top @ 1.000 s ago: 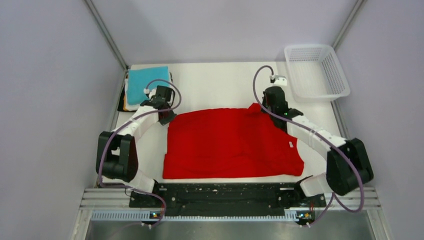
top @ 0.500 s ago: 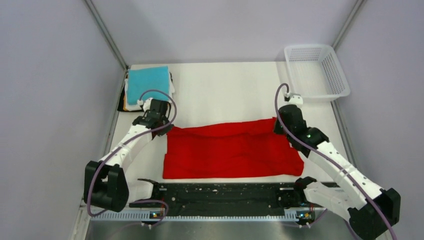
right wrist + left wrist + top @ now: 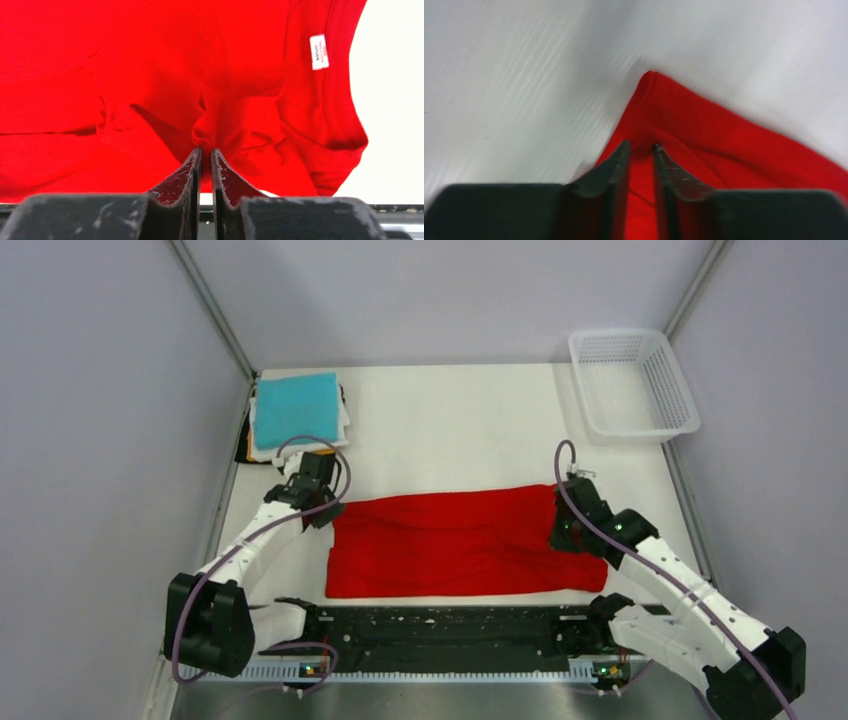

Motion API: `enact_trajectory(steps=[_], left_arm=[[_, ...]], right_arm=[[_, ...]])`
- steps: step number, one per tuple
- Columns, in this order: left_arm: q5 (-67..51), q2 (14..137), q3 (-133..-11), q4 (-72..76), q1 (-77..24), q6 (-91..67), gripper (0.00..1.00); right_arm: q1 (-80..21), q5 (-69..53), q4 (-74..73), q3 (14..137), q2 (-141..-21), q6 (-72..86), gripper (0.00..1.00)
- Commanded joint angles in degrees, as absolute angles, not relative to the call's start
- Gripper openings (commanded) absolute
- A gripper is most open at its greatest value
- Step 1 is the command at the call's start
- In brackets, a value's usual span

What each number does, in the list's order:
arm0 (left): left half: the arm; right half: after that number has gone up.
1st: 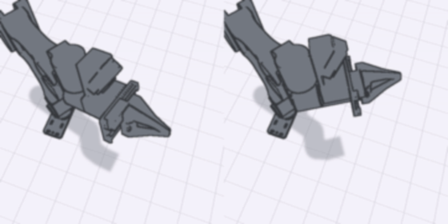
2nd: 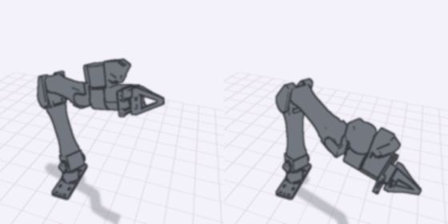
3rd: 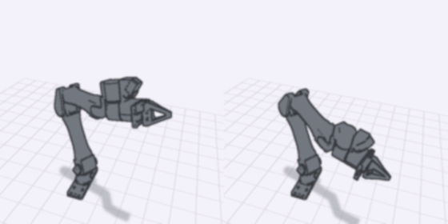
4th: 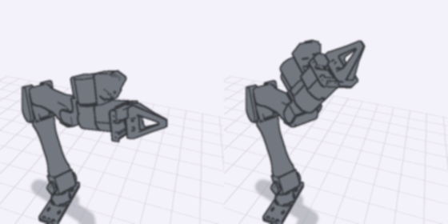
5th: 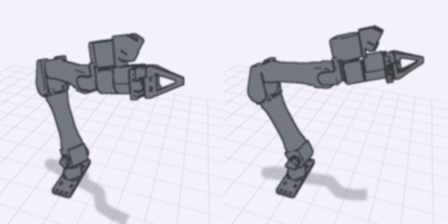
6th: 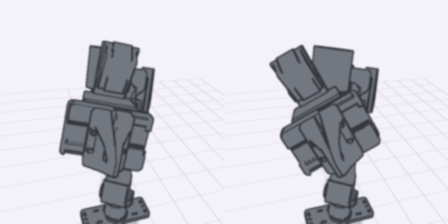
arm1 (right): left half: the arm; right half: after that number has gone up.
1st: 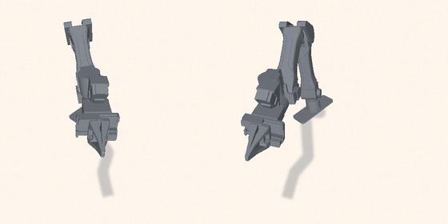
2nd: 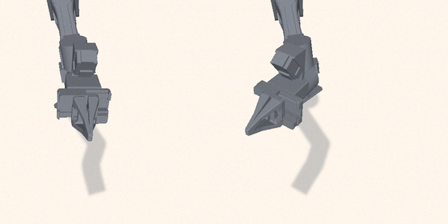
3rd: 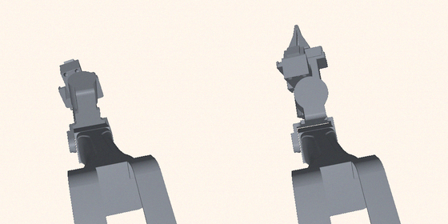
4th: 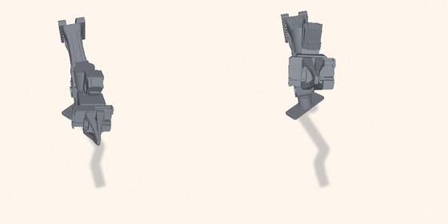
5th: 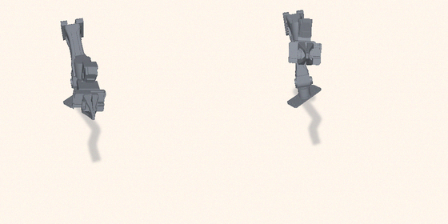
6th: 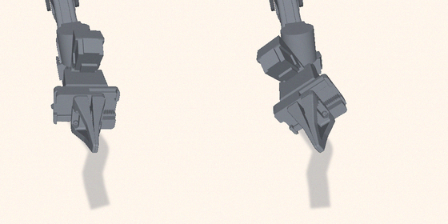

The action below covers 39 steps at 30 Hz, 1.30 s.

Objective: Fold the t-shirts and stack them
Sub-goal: Fold the other side of the tshirt into a rectangle

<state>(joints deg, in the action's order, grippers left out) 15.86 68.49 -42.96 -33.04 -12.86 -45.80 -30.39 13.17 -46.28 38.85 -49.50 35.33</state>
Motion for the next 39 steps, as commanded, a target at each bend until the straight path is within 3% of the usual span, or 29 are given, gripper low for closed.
enact_trajectory(steps=[1,5,7,8,11,16,24,35,39], left_arm=[[16.7,66.0,-42.0,-37.4,-13.0,-48.6,0.36],[19.0,63.4,-44.9,-44.8,-13.0,-49.8,0.68],[18.8,61.8,-46.8,-46.4,-13.0,-49.3,0.92],[17.6,61.4,-47.6,-46.1,-13.0,-48.2,0.98],[9.4,61.6,-48.8,-41.0,-13.0,-45.7,0.99],[-4.3,68.3,-48.5,-28.5,-14.5,-43.8,0.99],[-4.4,79.9,-47.6,-27.5,-17.4,-43.9,0.99],[-1.7,80.0,-47.3,-28.3,-17.4,-45.3,0.99],[-0.9,80.1,-48.5,-29.0,-17.4,-45.3,0.99]], right_arm=[[-31.7,10.3,-55.0,40.0,-48.5,43.1,0.20],[-31.7,8.8,-60.4,40.9,-46.2,45.8,0.60],[-31.8,10.6,-60.3,42.4,-44.5,44.3,0.73],[-31.8,12.5,-59.7,43.6,-44.2,43.7,0.79],[-31.7,15.4,-50.8,44.5,-44.9,41.0,0.98],[-31.7,10.7,-31.1,41.2,-51.7,36.3,0.99],[-31.7,-5.7,-29.3,36.9,-65.9,38.0,0.99],[-46.9,-8.2,-43.6,33.4,-45.0,51.4,0.99],[-46.9,1.6,-46.5,35.4,-42.3,52.0,0.99]])
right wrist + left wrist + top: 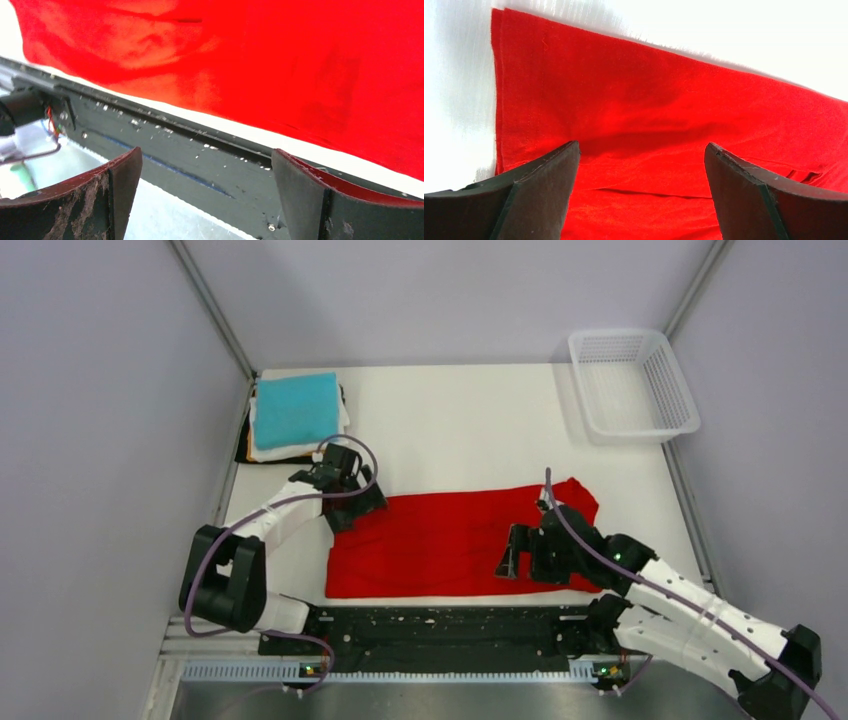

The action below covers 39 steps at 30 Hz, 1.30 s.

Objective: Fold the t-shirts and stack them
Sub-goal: Fold the other side of the tshirt into a rectangle, then rotate the tshirt 90 degrees

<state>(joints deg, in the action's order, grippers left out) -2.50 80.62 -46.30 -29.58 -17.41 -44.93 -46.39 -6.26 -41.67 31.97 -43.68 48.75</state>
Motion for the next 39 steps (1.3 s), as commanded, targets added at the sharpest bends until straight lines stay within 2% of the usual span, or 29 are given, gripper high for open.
enact_trajectory(steps=[1,4,8,15,19,23,29,35,39], left_arm=[[-1.3,80.4,-48.7,-28.8,-17.4,-45.1,0.99],[-3.6,81.9,-49.4,-28.6,-17.4,-44.2,0.99],[-4.1,83.8,-48.6,-27.8,-17.4,-43.2,0.99],[-3.7,85.7,-46.0,-27.1,-17.5,-43.3,0.99],[-2.8,81.4,-41.1,-28.1,-18.9,-46.7,0.99],[-3.7,78.9,-38.1,-26.2,-21.1,-50.7,0.99],[-0.7,77.8,-38.7,-21.9,-27.8,-60.3,0.99],[2.8,81.2,-42.8,-18.0,-37.5,-68.5,0.99],[3.3,86.3,-47.3,-17.4,-43.7,-69.8,0.99]], right_arm=[[-46.8,5.2,-46.0,35.9,-42.9,52.4,0.99],[-45.5,13.6,-45.1,36.9,-47.2,54.2,0.99],[-40.0,16.3,-39.9,34.1,-53.8,54.8,0.99],[-27.9,9.4,-16.9,30.1,-65.2,48.4,0.99],[-25.7,10.7,-3.7,35.5,-80.5,42.9,0.99],[-25.4,10.9,3.9,44.5,-92.1,38.9,0.99],[-24.1,9.1,4.5,65.6,-109.5,27.4,0.99],[-22.0,-7.2,1.5,89.8,-128.8,25.4,0.98],[-22.0,-8.7,-1.8,103.3,-137.9,26.1,0.99]])
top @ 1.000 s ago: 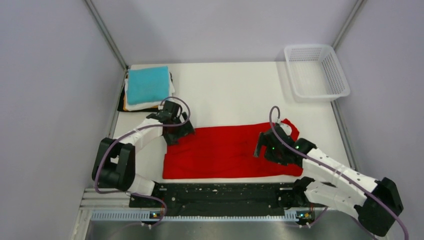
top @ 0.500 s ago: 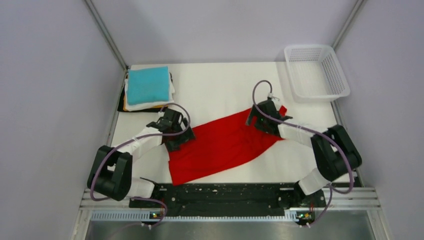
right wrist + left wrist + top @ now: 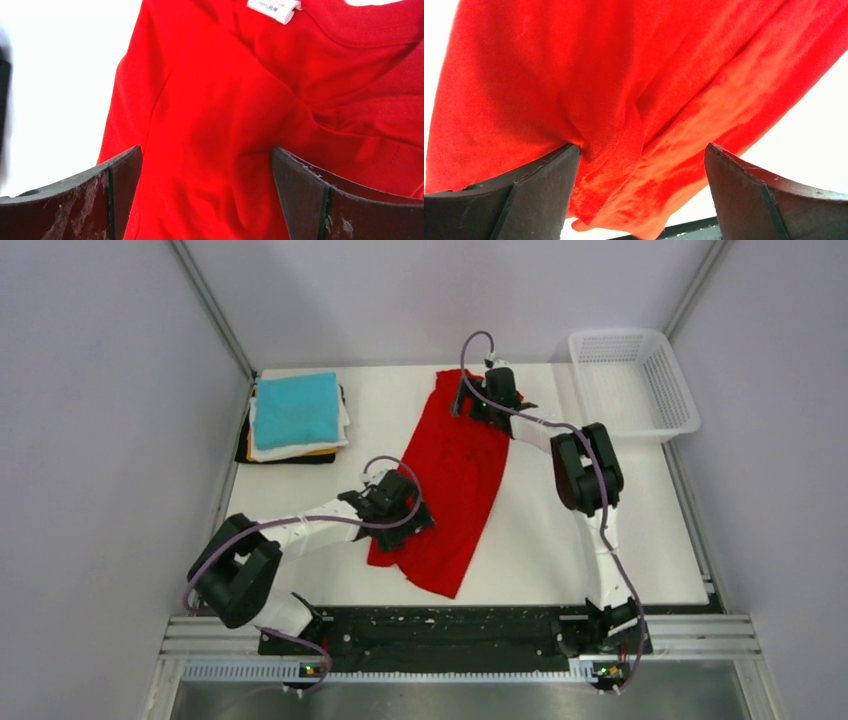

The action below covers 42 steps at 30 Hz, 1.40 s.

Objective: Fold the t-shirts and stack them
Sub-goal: Rotate the tshirt 90 degrees, then grab the bottom of the folded rectangular tshirt with both arms

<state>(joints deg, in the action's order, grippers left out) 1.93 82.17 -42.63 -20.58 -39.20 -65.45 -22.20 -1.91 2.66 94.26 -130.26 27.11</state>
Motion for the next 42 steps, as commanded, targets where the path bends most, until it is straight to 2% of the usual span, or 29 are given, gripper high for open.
enact_trajectory(steps=[1,8,12,15,19,24,27,29,34,40,42], left_arm=[[2.8,87.8,-48.7,-17.7,-44.9,-69.6,0.99],[2.8,90.8,-52.4,-20.2,-50.7,-69.5,0.99],[5.8,86.5,-54.5,-24.8,-51.4,-65.6,0.99],[10.5,82.0,-57.6,-32.2,-51.4,-61.4,0.99],[17.2,75.0,-57.1,-43.6,-50.5,-58.1,0.99],[7.1,67.6,-44.6,-40.6,-43.7,-53.6,0.99],[2.0,66.2,-40.2,-37.6,-41.7,-51.1,0.99],[0.4,66.1,-38.4,-36.2,-41.2,-50.0,0.96],[-6.4,67.1,-34.2,-30.2,-40.7,-49.6,0.82],[-6.6,70.8,-31.3,-26.2,-40.2,-49.6,0.68],[-6.6,72.7,-31.1,-24.7,-40.2,-49.9,0.60]], right_arm=[[-21.9,-7.8,-3.4,105.9,-139.3,25.3,0.99],[-18.9,6.0,-14.5,121.6,-142.0,21.2,0.99],[-17.6,3.5,-17.8,126.2,-136.8,17.4,0.99],[-17.7,-3.0,-19.4,123.6,-129.9,14.1,0.99],[-18.0,-5.3,-19.9,103.6,-113.8,15.4,0.99],[-23.2,-2.5,-19.0,67.5,-90.6,24.3,0.99],[-29.8,-2.4,-20.7,51.6,-79.0,30.6,0.98],[-35.1,-1.9,-22.3,44.7,-72.9,35.2,0.98],[-46.0,0.9,-22.0,32.3,-62.6,48.7,0.97],[-51.5,-1.1,-15.4,23.0,-56.8,58.3,0.88],[-52.6,-0.6,-15.3,22.4,-57.3,59.0,0.85]])
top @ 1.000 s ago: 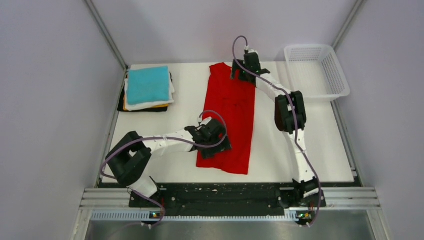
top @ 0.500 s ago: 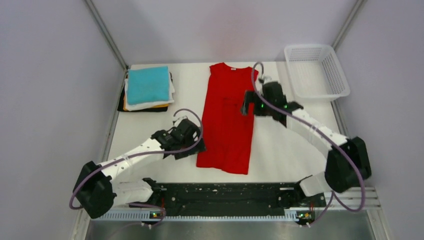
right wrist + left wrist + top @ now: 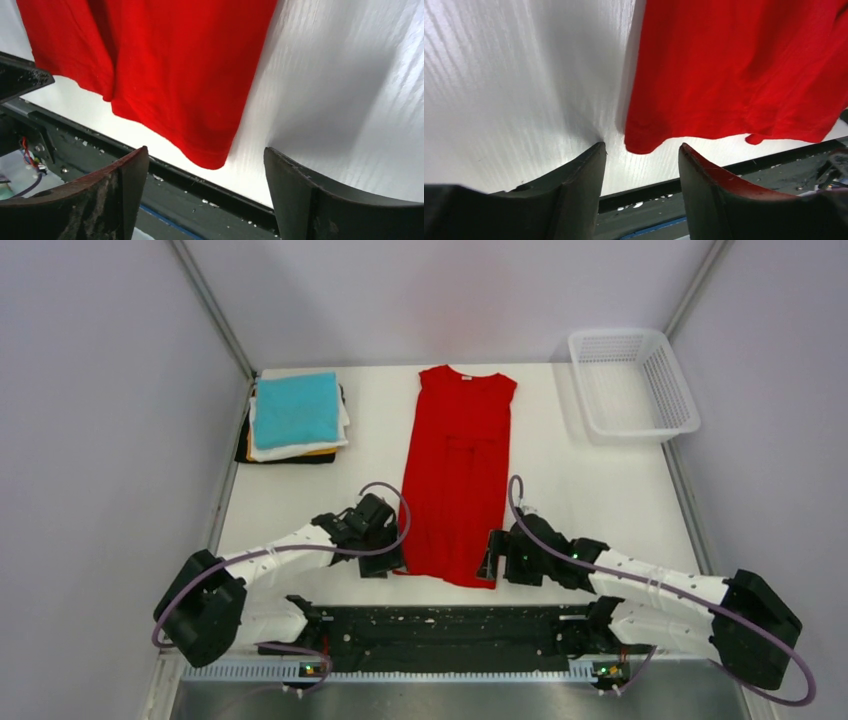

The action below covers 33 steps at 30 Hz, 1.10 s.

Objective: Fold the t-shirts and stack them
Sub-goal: Grab the bottom of the folded rectangular tshirt with both arms, then fold the folded rectangular tshirt in 1/3 of the way

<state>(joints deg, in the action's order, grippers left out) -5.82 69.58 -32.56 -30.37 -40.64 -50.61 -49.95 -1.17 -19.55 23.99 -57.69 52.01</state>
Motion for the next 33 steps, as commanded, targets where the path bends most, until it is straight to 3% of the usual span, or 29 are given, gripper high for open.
enact_trajectory(steps=[1,4,7,9,14,22,28,33], left_arm=[[-6.2,73.5,-31.0,-23.9,-40.1,-50.1,0.55],[-5.1,75.4,-30.8,-23.5,-40.1,-50.6,0.35],[-5.1,75.8,-30.3,-23.6,-40.1,-51.1,0.01],[-5.8,75.4,-30.2,-24.1,-40.2,-51.2,0.00],[-5.8,68.4,-26.4,-28.8,-41.0,-53.8,0.00],[-16.5,56.2,-22.2,-27.2,-42.6,-56.7,0.00],[-16.9,58.0,-30.3,-27.2,-42.6,-52.8,0.00],[-12.8,63.8,-39.2,-28.0,-40.1,-47.7,0.00]], right_arm=[[-52.8,-0.2,-15.4,22.2,-58.0,59.4,0.82],[-53.2,1.7,-14.2,22.0,-61.3,60.0,0.71],[-54.0,1.1,-12.5,22.2,-64.7,59.9,0.50],[-54.6,0.3,-12.8,21.8,-65.8,59.8,0.30],[-56.3,-3.3,-16.2,17.8,-60.3,63.2,0.00],[-58.0,-12.0,-14.6,15.6,-46.9,66.4,0.00],[-56.0,-10.0,-15.7,19.5,-48.4,65.8,0.00],[-45.3,-13.4,-16.3,24.4,-49.8,58.2,0.00]])
